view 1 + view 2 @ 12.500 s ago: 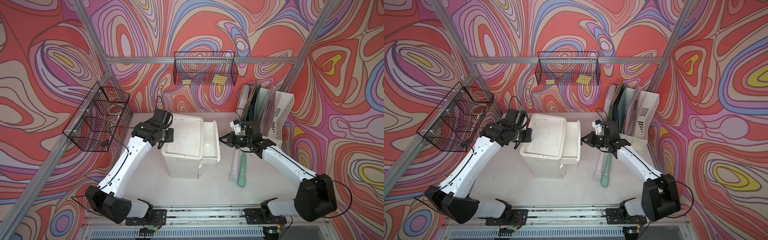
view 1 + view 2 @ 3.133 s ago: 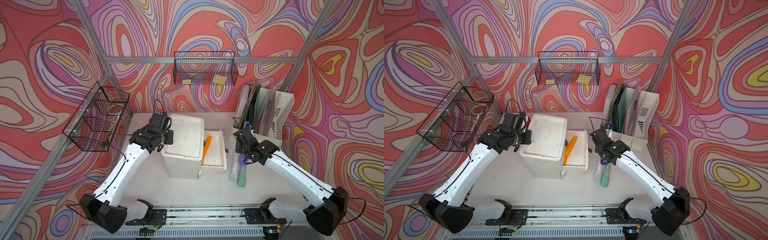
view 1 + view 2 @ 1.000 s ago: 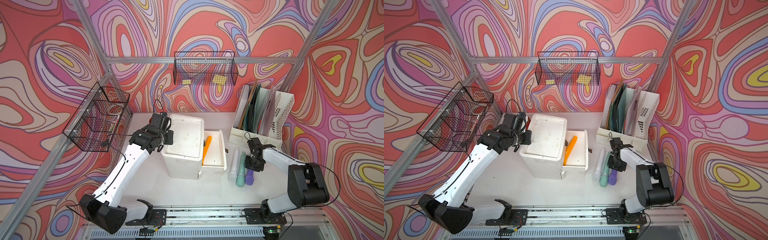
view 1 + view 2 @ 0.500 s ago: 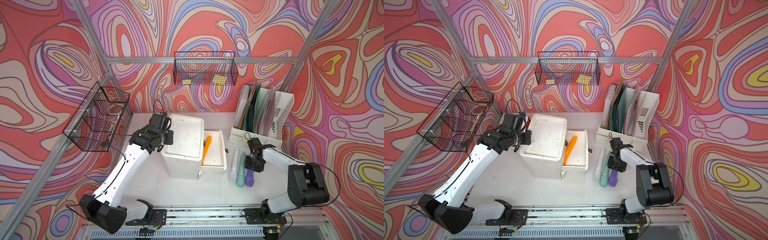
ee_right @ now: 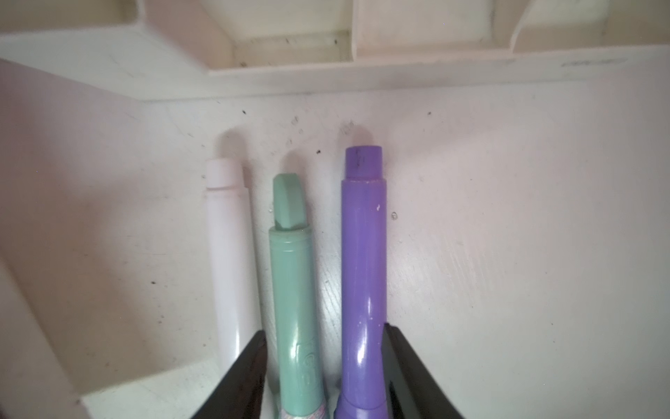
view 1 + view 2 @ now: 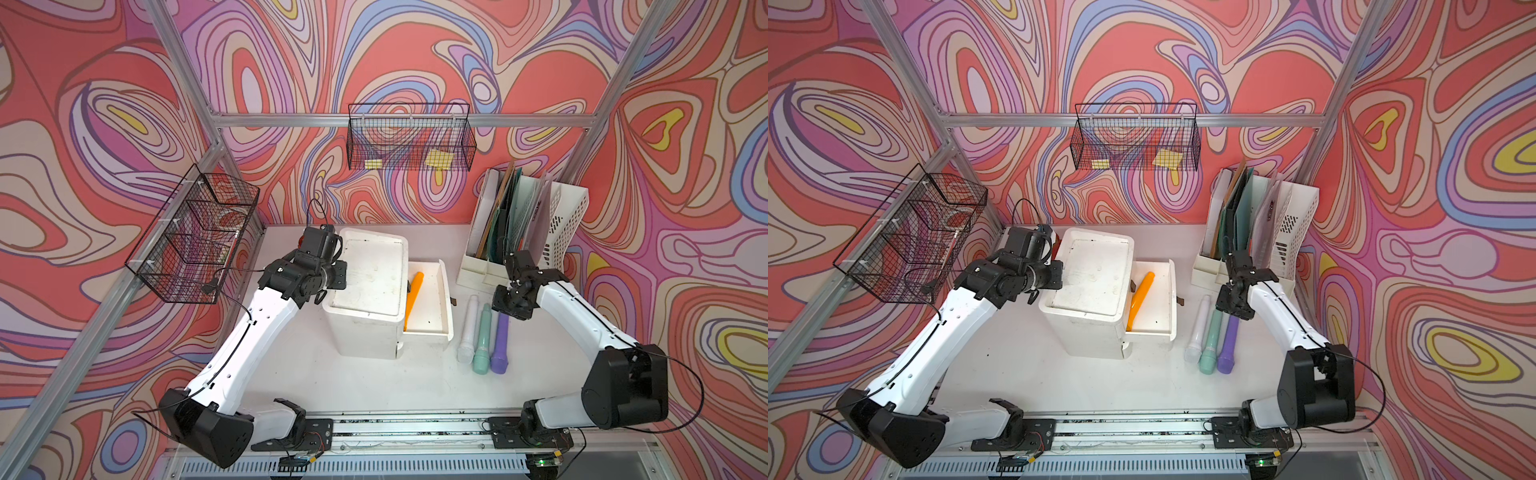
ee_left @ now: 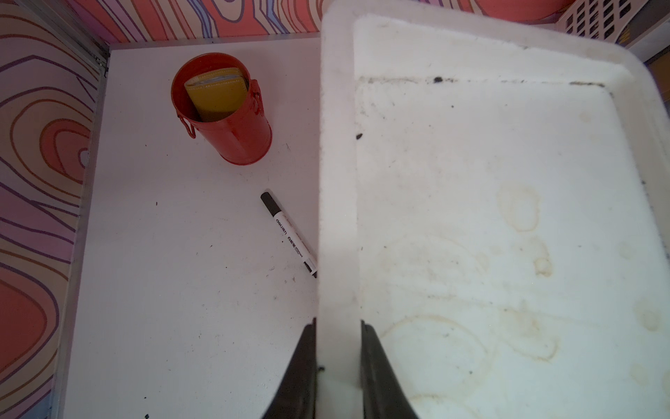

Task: Take the microphone out of the drawer
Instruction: Place the microphone at the center of the board, then pick up the microphone from the drawer.

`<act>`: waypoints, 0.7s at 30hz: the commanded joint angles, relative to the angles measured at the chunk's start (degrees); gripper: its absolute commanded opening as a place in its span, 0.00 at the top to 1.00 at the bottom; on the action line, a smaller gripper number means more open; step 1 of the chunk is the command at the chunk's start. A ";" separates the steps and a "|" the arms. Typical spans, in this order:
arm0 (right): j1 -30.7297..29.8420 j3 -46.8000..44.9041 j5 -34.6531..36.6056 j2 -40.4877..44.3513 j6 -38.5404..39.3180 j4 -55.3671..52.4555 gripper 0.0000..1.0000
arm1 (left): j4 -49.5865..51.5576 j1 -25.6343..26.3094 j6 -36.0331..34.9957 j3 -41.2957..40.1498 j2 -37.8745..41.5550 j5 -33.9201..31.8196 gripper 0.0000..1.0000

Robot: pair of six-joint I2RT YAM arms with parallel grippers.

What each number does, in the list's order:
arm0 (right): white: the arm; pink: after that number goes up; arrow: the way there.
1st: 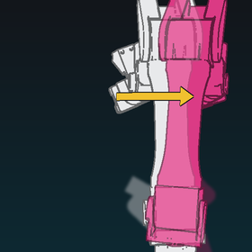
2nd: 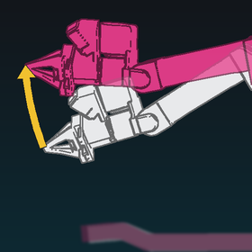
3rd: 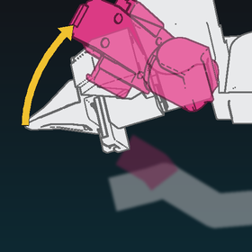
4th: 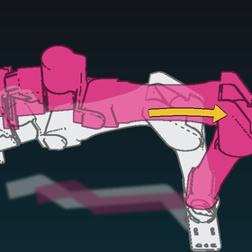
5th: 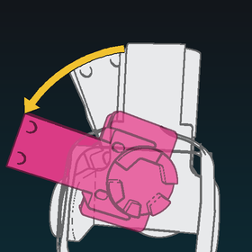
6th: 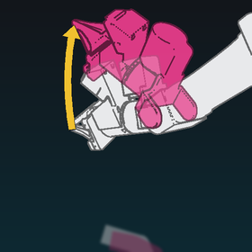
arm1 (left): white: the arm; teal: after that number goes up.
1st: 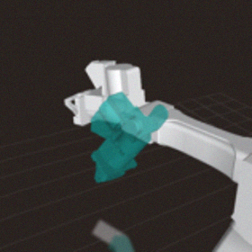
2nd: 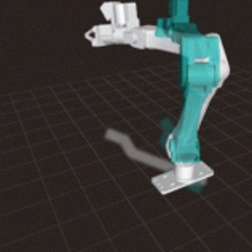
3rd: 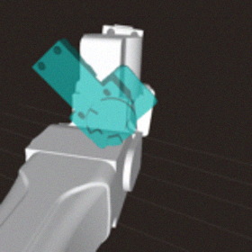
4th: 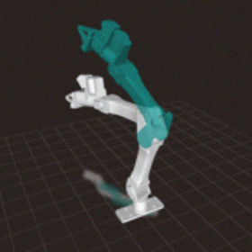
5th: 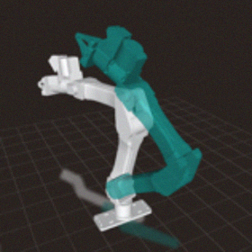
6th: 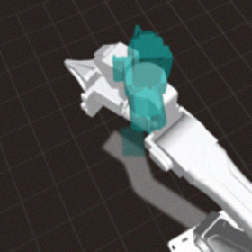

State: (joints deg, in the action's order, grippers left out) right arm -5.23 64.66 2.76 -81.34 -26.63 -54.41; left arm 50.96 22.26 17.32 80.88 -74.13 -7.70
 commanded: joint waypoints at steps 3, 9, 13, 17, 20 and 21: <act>0.25 5.70 -7.47 3.44 -2.68 -1.86 0.49 | 5.58 0.10 -1.59 -1.87 0.82 0.31 1.00; -0.07 8.36 -17.56 5.15 -8.25 1.40 0.49 | 5.42 0.10 -1.59 -1.96 0.74 0.42 1.00; -2.20 8.29 -19.84 6.48 -12.29 4.11 0.49 | 5.38 0.07 -1.63 -1.95 0.56 0.49 1.00; -6.65 6.64 -21.28 7.34 -17.54 8.87 0.49 | 5.38 0.08 -1.50 -1.87 0.48 0.58 1.00; -12.08 5.70 -21.49 6.46 -21.55 13.35 0.49 | 5.47 0.13 -1.41 -1.86 0.46 0.58 1.00; -13.95 5.56 -21.42 5.79 -22.69 14.80 0.49 | 5.44 0.12 -1.41 -1.79 0.48 0.60 1.00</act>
State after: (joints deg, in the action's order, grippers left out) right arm -15.77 71.48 -17.19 -75.09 -44.10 -45.19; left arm 50.92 22.26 17.32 80.86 -74.13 -7.70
